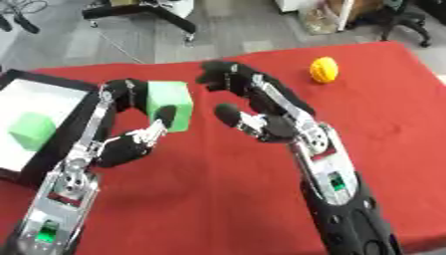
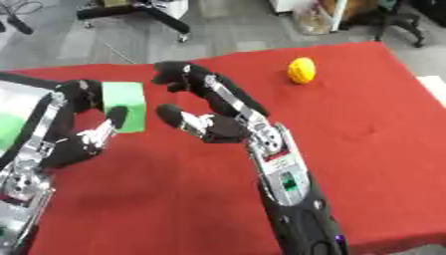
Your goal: Pick up the objects with one hand, pass them to the other hand, and then place them into the box on the other side of the table.
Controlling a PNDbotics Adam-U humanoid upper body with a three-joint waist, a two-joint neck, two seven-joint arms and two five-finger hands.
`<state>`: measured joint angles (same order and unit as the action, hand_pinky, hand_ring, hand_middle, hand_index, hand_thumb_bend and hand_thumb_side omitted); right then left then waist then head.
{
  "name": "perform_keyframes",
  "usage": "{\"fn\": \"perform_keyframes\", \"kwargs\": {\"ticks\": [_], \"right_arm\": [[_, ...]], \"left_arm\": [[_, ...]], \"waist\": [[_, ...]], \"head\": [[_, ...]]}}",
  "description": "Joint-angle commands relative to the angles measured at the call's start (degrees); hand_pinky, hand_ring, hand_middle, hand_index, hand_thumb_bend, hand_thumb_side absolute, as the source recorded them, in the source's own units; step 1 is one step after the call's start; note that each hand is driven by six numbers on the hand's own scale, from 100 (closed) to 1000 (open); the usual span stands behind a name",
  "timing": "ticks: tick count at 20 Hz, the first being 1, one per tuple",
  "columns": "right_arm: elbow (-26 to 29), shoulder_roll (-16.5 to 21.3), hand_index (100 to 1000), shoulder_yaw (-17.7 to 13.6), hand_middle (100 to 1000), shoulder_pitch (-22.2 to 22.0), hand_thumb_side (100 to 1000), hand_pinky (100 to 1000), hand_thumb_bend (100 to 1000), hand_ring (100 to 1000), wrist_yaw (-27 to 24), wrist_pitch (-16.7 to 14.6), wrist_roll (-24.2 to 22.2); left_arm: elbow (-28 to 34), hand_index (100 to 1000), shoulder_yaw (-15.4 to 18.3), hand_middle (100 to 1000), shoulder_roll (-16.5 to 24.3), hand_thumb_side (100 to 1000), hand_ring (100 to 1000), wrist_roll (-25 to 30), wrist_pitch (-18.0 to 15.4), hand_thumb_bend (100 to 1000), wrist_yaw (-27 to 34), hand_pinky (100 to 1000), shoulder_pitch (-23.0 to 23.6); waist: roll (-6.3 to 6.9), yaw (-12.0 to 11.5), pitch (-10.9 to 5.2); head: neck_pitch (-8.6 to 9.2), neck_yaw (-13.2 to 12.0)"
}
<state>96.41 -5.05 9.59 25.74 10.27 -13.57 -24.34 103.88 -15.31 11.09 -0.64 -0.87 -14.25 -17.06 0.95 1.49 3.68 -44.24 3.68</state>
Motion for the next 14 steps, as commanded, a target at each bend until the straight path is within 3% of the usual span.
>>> {"fn": "perform_keyframes", "kwargs": {"ticks": [1,4,7,9,12,14], "right_arm": [[1.51,0.4,878,-0.48,739,0.79,661,843,424,842,0.06,0.11,2.1],[1.74,0.57,875,-0.55,738,0.59,649,845,407,840,0.56,-0.12,2.48],[1.97,0.76,873,-0.63,734,0.29,642,846,398,839,1.21,-0.59,1.98],[2.07,0.77,873,-0.67,734,0.16,642,846,398,839,1.36,-0.74,1.74],[2.34,0.95,869,-0.76,726,-0.28,633,847,387,838,1.74,-1.08,1.34],[2.43,0.95,869,-0.71,725,-0.51,630,847,386,838,1.99,-1.35,0.94]], "left_arm": [[0.84,556,1.77,456,1.84,414,471,-1.06,0.18,100,-0.86,538,-0.1],[2.03,567,5.63,462,5.85,396,476,-3.83,1.98,100,-3.1,544,1.32],[2.91,581,10.24,471,11.46,380,484,-7.27,6.49,100,-6.89,552,3.78],[3.55,581,11.52,471,13.23,380,484,-8.63,9.02,100,-8.89,552,4.64],[-3.31,632,17.09,518,20.37,311,529,-15.6,20.55,100,-10.29,597,5.59],[-8.98,662,18.12,549,23.96,286,558,-20.18,27.01,100,-8.12,625,4.0]], "waist": [[0.04,0.0,-0.62],[0.32,-0.12,-0.64],[0.87,-0.37,-0.67],[1.03,-0.39,-0.68],[1.66,-0.63,-0.94],[1.78,-0.46,-1.09]], "head": [[0.12,0.1],[0.12,0.08],[0.12,-0.64],[0.12,-1.0],[0.12,-3.02],[0.12,-3.82]]}}
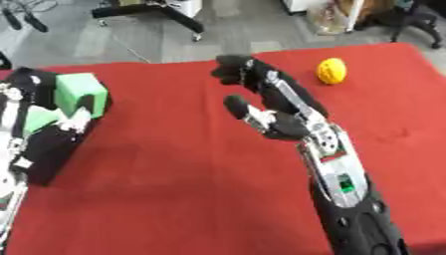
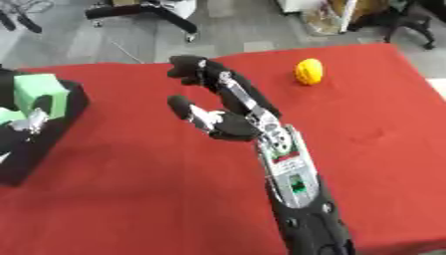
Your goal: Pick up the objects with one hand, pass them to the other hand, and then place them into the box on the other side of the table.
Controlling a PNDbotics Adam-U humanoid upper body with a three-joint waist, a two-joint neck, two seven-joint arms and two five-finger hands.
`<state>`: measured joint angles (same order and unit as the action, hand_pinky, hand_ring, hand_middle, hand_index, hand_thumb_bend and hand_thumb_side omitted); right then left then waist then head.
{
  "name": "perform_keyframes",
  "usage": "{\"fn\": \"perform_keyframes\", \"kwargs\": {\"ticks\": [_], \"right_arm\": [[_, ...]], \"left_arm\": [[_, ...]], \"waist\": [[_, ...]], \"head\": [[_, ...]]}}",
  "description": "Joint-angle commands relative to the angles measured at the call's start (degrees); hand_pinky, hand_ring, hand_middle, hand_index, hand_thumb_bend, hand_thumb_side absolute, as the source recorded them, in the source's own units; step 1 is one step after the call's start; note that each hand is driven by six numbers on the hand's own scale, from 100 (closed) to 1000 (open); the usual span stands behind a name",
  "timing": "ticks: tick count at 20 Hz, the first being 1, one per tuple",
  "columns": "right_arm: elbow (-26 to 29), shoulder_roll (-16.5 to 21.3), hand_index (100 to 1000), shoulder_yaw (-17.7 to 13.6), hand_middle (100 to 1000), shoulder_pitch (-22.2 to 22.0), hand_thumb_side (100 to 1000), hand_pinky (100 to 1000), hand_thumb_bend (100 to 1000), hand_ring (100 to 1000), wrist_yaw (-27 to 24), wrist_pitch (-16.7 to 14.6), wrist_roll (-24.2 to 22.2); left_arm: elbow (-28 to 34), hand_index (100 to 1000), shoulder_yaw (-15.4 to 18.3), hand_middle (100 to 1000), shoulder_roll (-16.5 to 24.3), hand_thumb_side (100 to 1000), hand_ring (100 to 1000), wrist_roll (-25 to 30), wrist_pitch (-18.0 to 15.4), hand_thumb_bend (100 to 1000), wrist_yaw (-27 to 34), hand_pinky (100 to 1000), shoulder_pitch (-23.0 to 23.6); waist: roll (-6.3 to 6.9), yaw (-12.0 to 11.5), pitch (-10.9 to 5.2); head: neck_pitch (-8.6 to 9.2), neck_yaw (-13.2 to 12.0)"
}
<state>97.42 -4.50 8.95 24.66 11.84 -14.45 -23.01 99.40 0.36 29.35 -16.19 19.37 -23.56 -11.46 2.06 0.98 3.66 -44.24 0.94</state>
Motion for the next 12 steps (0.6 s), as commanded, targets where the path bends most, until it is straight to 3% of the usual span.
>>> {"fn": "perform_keyframes", "kwargs": {"ticks": [1,2,3,4,5,6,7,9,11,12], "right_arm": [[1.42,0.4,869,-0.07,724,0.48,629,848,384,838,0.5,-0.57,-0.53],[1.4,0.4,868,-0.04,723,0.35,629,848,382,839,0.58,-0.67,-0.7],[1.38,0.4,868,-0.01,722,0.23,629,848,380,839,0.63,-0.77,-0.86],[1.34,0.41,868,0.01,722,0.15,630,848,378,839,0.65,-0.85,-0.99],[1.31,0.43,868,0.02,722,0.1,630,848,377,839,0.66,-0.92,-1.11],[1.29,0.44,868,0.01,722,0.07,630,848,377,839,0.66,-0.97,-1.18],[1.27,0.46,867,0.01,721,0.05,629,849,373,838,0.65,-0.99,-1.22],[1.2,0.51,867,-0.05,720,-0.06,630,849,371,838,0.65,-1.01,-1.24],[1.19,0.54,867,-0.15,720,-0.14,629,849,370,838,0.7,-1.02,-1.19],[1.2,0.55,867,-0.19,720,-0.17,629,849,370,838,0.75,-1.04,-1.17]], "left_arm": [[-6.8,708,2.44,601,6.85,242,607,-6.29,8.44,100,2.48,671,-2.4],[-10.56,751,2.55,648,8.37,204,655,-7.46,10.68,100,4.45,705,-3.9],[-14.84,787,2.14,688,9.88,262,694,-8.23,12.48,100,6.42,726,-5.71],[-18.48,840,1.44,744,10.97,421,744,-8.51,13.42,109,7.88,756,-7.18],[-21.55,852,0.67,755,11.8,474,755,-8.2,13.86,187,8.69,761,-8.41],[-23.51,852,0.25,755,12.24,474,755,-7.91,13.8,187,9.03,761,-9.19],[-24.78,952,-0.18,884,12.56,731,864,-7.47,13.58,775,9.07,839,-9.69],[-26.55,984,-1.7,933,13.63,816,909,-4.3,13.01,961,6.97,875,-11.29],[-25.98,1000,-1.54,960,14.0,943,930,-2.67,12.32,1000,4.46,887,-12.17],[-25.08,1000,-1.37,973,14.13,957,938,-2.16,12.06,1000,3.42,890,-12.31]], "waist": [[0.69,0.13,-1.13],[0.71,0.27,-1.2],[0.72,0.45,-1.25],[0.72,0.6,-1.28],[0.73,0.72,-1.29],[0.72,0.76,-1.3],[0.73,0.84,-1.29],[0.71,0.98,-1.28],[0.69,0.93,-1.3],[0.69,0.89,-1.31]], "head": [[0.12,-1.31],[0.12,-1.64],[0.12,-2.0],[0.12,-2.26],[0.12,-2.45],[0.12,-2.52],[0.12,-2.64],[0.12,-2.97],[0.12,-2.88],[0.12,-2.78]]}}
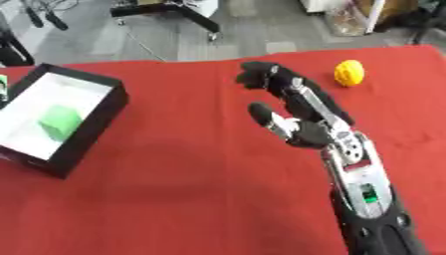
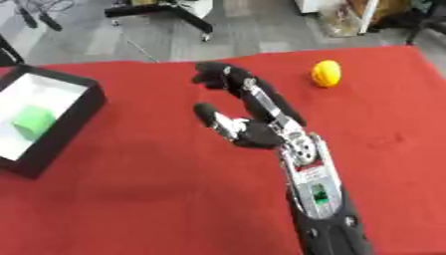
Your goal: Pick up the objects with one hand, pass them to the other hand, and then place them into the box on the other side of the table.
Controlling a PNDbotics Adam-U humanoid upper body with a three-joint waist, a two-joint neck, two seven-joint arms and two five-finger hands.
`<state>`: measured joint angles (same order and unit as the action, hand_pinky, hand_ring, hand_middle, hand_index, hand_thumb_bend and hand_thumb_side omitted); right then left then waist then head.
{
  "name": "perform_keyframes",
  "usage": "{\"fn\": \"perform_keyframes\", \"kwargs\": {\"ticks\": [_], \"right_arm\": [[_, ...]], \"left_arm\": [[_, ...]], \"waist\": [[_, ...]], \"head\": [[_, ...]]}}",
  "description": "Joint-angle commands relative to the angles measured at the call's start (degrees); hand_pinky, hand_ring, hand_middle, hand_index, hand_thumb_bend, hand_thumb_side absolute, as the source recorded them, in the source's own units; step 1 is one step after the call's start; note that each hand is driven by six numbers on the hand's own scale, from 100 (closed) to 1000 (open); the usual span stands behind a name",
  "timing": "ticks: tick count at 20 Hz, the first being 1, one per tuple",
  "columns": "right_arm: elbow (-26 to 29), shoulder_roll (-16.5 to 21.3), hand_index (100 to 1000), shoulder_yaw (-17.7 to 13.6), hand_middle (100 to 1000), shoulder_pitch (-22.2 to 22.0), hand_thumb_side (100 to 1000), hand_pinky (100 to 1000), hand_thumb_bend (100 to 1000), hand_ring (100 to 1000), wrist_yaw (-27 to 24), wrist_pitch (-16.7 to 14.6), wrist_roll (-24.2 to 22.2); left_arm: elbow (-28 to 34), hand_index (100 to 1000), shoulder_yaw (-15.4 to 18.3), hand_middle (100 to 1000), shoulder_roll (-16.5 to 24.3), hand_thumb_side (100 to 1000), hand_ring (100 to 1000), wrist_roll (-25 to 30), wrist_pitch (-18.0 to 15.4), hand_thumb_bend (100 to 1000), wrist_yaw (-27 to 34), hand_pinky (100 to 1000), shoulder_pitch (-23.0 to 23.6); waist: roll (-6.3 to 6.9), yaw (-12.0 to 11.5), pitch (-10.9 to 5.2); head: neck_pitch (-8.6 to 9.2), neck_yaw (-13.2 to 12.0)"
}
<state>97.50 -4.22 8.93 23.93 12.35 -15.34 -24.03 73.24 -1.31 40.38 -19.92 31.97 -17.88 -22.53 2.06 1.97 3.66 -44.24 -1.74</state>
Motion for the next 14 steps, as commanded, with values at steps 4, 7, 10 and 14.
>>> {"fn": "perform_keyframes", "kwargs": {"ticks": [4,7,10,14], "right_arm": [[1.24,0.32,872,-0.46,723,0.58,625,851,371,840,0.57,-0.32,-0.09],[1.48,1.33,881,-2.19,728,1.65,621,852,368,842,2.18,-0.59,0.34],[-0.95,4.69,886,-6.06,750,5.45,582,851,360,844,6.02,0.13,3.77],[-11.85,10.85,903,-11.45,826,12.92,548,853,355,870,15.31,2.53,11.72]], "left_arm": [[6.05,1000,1.12,997,3.48,969,948,2.39,-1.06,1000,-4.61,894,-1.08],[12.25,1000,2.2,980,2.64,910,938,1.91,-2.1,1000,-3.9,879,-0.11],[21.84,960,2.83,937,0.16,697,906,0.53,-8.16,693,2.48,839,2.13],[34.55,925,2.65,883,-5.52,693,857,-0.85,-16.49,619,10.91,805,6.74]], "waist": [[0.68,-0.3,-1.37],[0.59,-0.5,-1.41],[0.41,-0.82,-1.48],[0.18,-1.61,-1.42]], "head": [[0.12,0.3],[0.12,1.14],[0.12,2.59],[0.12,4.52]]}}
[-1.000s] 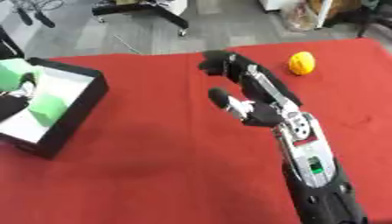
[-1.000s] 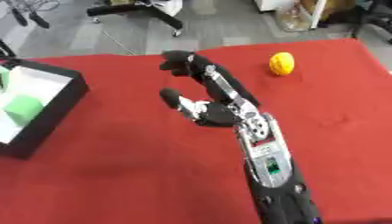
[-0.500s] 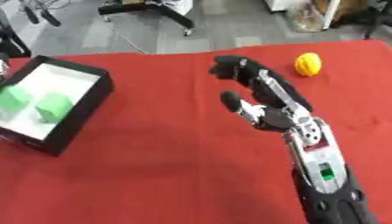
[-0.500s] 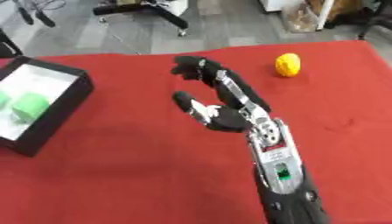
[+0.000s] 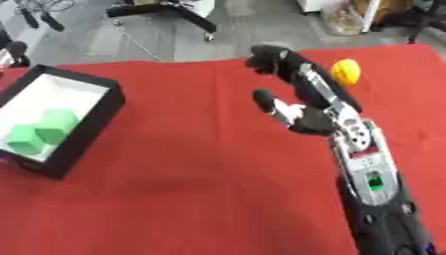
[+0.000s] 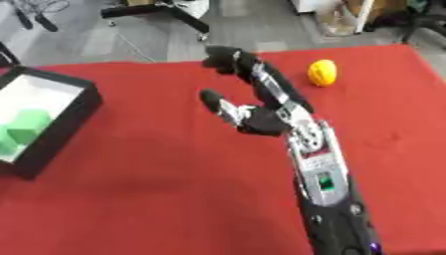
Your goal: Pick up the objects with one hand, pass them to the other hand, and then place them into the box on the other side of the table.
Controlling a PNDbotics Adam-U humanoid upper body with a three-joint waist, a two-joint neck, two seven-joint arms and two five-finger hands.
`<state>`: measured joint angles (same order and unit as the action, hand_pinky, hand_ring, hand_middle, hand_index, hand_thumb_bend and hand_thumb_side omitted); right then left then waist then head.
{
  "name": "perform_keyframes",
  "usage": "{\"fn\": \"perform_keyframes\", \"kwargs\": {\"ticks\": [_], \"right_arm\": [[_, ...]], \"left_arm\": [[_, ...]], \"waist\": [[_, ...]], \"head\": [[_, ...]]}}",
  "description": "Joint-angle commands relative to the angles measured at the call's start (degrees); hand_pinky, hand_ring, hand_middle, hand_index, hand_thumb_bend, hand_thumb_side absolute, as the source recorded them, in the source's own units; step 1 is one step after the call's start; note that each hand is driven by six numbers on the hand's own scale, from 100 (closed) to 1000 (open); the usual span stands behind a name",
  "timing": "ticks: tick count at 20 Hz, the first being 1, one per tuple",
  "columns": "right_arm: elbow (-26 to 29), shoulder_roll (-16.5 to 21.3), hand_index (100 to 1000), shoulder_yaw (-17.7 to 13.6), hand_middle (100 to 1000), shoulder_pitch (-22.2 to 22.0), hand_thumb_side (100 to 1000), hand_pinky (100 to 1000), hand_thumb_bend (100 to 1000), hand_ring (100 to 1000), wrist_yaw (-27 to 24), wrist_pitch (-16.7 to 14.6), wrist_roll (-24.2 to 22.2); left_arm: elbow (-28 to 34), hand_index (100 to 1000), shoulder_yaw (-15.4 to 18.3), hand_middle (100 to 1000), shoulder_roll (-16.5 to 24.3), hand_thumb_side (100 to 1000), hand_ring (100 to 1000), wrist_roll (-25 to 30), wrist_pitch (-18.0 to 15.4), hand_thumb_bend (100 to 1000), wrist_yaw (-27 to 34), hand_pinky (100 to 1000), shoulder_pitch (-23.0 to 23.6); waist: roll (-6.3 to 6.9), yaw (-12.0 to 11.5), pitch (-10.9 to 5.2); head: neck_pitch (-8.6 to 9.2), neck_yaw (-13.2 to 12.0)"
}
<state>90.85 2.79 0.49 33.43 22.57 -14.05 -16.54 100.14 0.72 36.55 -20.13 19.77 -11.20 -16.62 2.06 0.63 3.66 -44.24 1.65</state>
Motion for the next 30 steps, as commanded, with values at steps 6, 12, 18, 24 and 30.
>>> {"fn": "perform_keyframes", "kwargs": {"ticks": [6,12,18,24,30], "right_arm": [[-27.2,8.69,917,-7.88,882,12.63,536,857,360,895,17.92,3.55,15.23],[-32.47,8.0,923,-9.73,931,13.08,535,867,359,923,20.61,3.22,18.15],[-40.42,7.72,921,-16.36,935,16.27,508,876,348,932,25.48,8.03,20.18],[-49.15,9.85,920,-19.39,939,18.89,489,881,344,935,30.86,13.4,25.41],[-53.7,11.73,916,-21.56,937,20.25,467,879,334,934,36.01,18.9,30.91]], "left_arm": [[14.34,901,-1.51,856,-9.71,694,828,2.62,-13.21,592,7.51,791,3.01],[14.45,861,-3.46,827,-12.26,702,795,4.45,-15.29,568,9.01,775,2.16],[14.45,832,-6.82,818,-20.18,718,787,9.15,-18.67,550,10.88,772,3.71],[14.45,823,-7.67,817,-24.1,724,786,11.6,-17.98,540,6.77,771,4.82],[14.45,817,-8.1,817,-24.74,731,786,12.0,-17.48,535,5.46,771,5.24]], "waist": [[0.1,-1.7,-1.24],[-0.25,-2.15,-0.59],[0.24,-3.83,-0.26],[0.34,-4.25,-0.31],[0.17,-4.29,-0.32]], "head": [[0.12,2.71],[0.12,5.1],[0.12,9.51],[0.12,12.4],[0.12,12.75]]}}
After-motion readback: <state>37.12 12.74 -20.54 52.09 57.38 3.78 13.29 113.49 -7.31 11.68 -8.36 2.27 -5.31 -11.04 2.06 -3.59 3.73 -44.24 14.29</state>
